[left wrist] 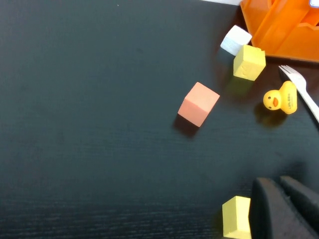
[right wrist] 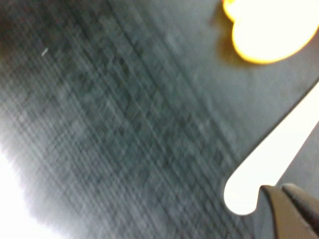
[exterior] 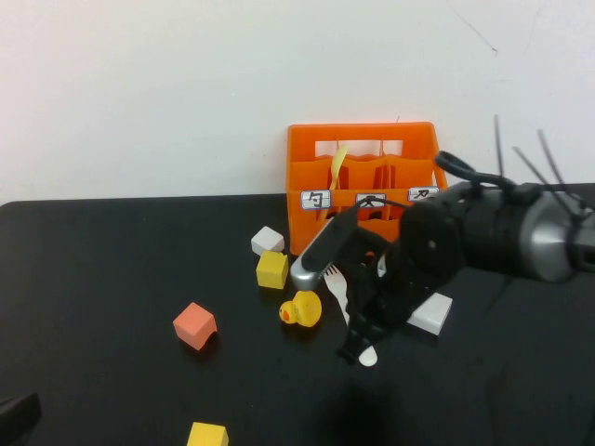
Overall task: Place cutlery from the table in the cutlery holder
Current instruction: Pick up the fork, then place the fork on the box
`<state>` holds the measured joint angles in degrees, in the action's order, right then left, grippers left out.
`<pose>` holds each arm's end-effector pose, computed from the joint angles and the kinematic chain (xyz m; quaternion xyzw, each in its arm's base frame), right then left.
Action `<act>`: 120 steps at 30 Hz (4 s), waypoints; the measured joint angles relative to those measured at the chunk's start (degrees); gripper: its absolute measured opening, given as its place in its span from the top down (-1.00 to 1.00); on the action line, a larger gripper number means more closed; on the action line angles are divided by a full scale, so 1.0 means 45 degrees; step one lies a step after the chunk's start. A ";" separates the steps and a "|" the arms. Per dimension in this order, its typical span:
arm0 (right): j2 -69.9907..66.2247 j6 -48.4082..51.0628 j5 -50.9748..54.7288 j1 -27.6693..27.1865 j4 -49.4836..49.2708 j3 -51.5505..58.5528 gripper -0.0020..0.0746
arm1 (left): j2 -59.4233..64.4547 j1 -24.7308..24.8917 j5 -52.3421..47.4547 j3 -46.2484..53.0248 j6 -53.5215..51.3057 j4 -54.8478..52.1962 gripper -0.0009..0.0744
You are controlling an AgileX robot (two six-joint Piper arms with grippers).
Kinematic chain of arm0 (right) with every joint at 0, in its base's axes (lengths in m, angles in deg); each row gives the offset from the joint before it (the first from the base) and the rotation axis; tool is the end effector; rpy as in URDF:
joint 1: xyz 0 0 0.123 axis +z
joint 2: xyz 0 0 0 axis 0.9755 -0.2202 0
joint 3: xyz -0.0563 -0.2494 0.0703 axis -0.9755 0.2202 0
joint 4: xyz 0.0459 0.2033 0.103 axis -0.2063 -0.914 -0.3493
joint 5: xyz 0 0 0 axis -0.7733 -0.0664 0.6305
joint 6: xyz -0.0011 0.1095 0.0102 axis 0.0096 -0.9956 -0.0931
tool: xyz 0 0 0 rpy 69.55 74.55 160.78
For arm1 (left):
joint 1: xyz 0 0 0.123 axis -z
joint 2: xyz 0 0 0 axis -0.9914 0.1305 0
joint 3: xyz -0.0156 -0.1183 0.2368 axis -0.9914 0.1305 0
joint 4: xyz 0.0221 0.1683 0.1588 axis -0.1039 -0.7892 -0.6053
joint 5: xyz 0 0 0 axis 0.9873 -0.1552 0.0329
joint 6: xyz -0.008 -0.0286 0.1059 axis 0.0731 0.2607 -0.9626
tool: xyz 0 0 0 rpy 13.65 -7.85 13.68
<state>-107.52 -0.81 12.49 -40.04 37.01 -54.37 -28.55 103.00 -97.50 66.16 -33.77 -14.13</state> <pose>0.3135 0.2451 0.1411 -0.4684 0.8562 0.0572 0.2106 0.1060 -0.0279 0.2430 -0.0413 0.8600 -0.1464 0.4871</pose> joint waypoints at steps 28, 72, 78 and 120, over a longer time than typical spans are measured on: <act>-0.2664 -0.3405 -0.0226 -0.0428 0.0547 -0.2002 -0.19 | 0.0000 0.0000 -0.0070 0.0066 0.0056 0.0266 0.98; -0.3189 -0.3430 0.0184 -0.0405 0.0797 -0.2174 0.47 | 0.0000 0.0000 -0.0070 0.0066 0.0072 0.0289 0.98; -0.2820 -0.3623 0.0210 -0.0405 0.0797 -0.2079 0.47 | 0.0000 0.0000 -0.0070 0.0066 0.0072 0.0289 0.98; 0.2235 -0.2386 -0.4425 -0.0405 -0.0272 -0.1969 0.48 | 0.0000 0.0000 0.0125 0.0066 0.0072 0.0241 0.98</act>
<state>-97.46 -11.55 -7.42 -41.87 35.79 -63.23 -28.55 103.00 -96.94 66.46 -33.44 -13.04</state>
